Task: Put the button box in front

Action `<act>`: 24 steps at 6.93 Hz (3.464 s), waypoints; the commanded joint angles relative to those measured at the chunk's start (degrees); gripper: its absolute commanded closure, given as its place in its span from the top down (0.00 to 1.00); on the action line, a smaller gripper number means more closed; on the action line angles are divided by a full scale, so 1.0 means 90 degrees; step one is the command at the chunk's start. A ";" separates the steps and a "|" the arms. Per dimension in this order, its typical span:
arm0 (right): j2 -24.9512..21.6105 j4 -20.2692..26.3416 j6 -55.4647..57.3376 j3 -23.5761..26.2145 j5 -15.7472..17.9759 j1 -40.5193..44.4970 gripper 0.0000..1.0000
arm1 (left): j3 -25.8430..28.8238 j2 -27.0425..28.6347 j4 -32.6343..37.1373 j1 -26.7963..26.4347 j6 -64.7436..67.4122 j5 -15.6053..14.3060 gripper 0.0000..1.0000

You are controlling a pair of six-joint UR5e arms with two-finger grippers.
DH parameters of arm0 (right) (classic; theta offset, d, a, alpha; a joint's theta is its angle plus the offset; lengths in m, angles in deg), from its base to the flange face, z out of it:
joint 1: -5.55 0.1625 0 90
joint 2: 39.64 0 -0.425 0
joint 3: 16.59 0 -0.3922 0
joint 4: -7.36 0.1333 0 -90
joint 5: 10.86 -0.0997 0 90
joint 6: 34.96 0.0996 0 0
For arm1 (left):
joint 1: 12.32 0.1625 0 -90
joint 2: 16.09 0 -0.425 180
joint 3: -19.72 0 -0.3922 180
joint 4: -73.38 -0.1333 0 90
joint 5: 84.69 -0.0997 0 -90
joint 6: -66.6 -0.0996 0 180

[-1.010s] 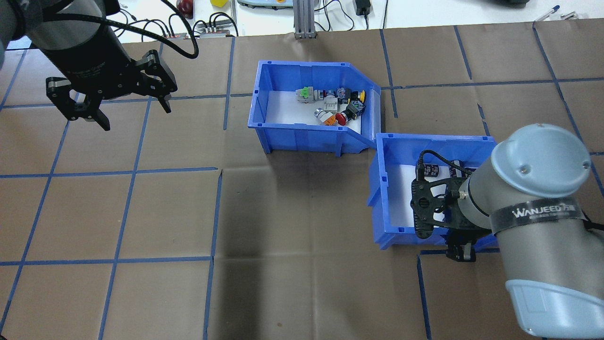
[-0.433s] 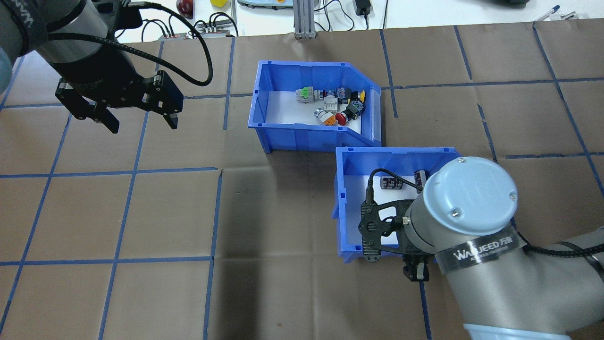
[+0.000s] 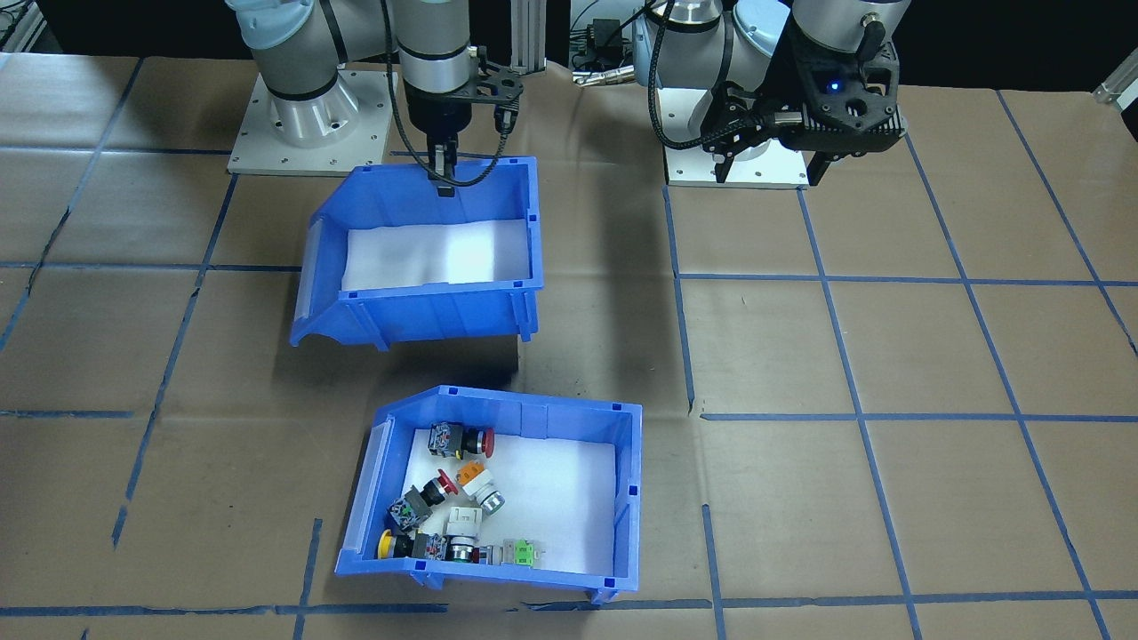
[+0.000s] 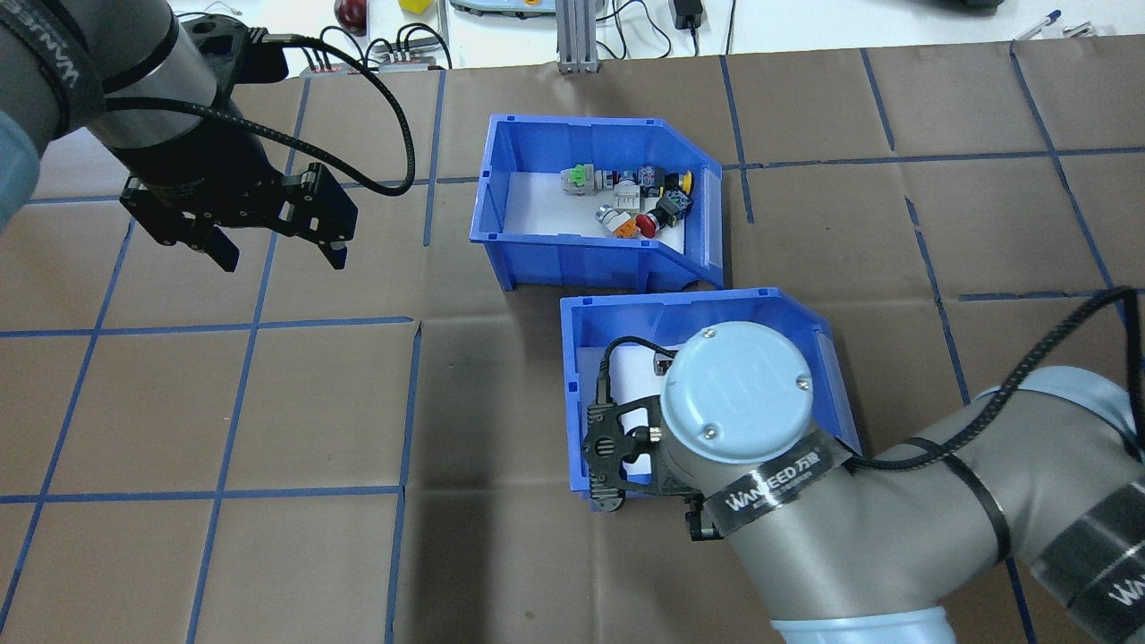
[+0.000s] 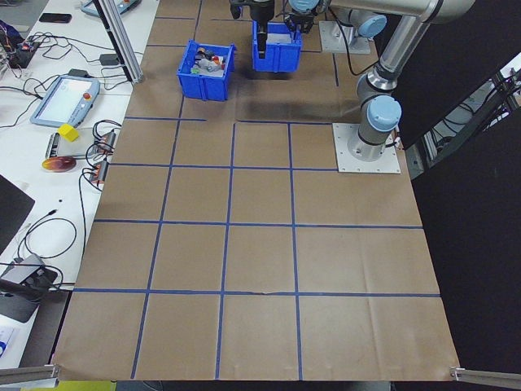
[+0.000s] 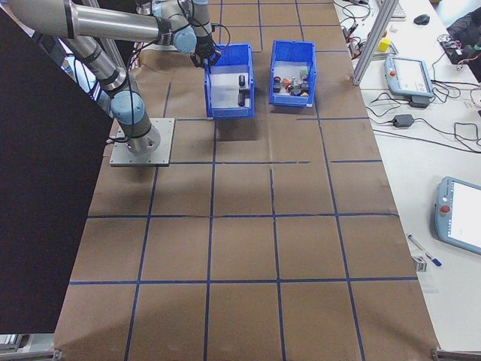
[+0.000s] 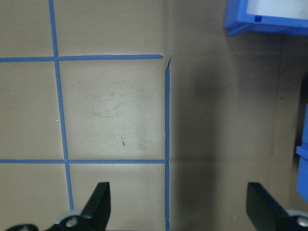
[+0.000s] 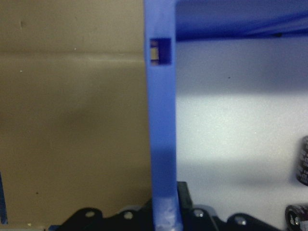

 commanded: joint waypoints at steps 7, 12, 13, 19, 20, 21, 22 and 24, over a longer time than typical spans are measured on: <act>0.0943 -0.0781 0.0663 -0.0093 -0.0039 0.0540 0.88 | -0.0309 -0.0298 -0.0259 -0.0035 0.0429 -0.0158 0.99; 0.0016 0.0844 0.0673 -0.1075 -0.0010 0.0026 1.00 | -0.0319 -0.0230 -0.0249 -0.0025 0.0497 -0.0138 0.99; 0.0005 0.1343 0.0673 -0.1495 -0.0020 -0.0519 1.00 | -0.0310 -0.0200 -0.0249 -0.0025 0.0507 -0.0128 0.99; 0.0200 0.1883 0.4264 -0.2367 -0.0643 -0.3177 1.00 | -0.0290 -0.0142 -0.0249 -0.0025 0.0527 -0.0109 0.99; 0.0220 0.1991 0.5417 -0.2619 -0.0645 -0.3248 1.00 | -0.0290 -0.0151 -0.0249 -0.0025 0.0527 -0.0109 0.99; 0.0384 0.2060 0.6028 -0.2922 -0.0625 -0.3249 1.00 | -0.0290 -0.0151 -0.0249 -0.0025 0.0527 -0.0109 0.99; 0.0540 0.2399 0.6305 -0.3137 -0.0548 -0.3239 1.00 | -0.0290 -0.0151 -0.0249 -0.0025 0.0527 -0.0109 0.99; 0.0853 0.2694 0.6483 -0.3470 -0.0528 -0.3249 1.00 | -0.0290 -0.0161 -0.0249 -0.0025 0.0527 -0.0109 0.99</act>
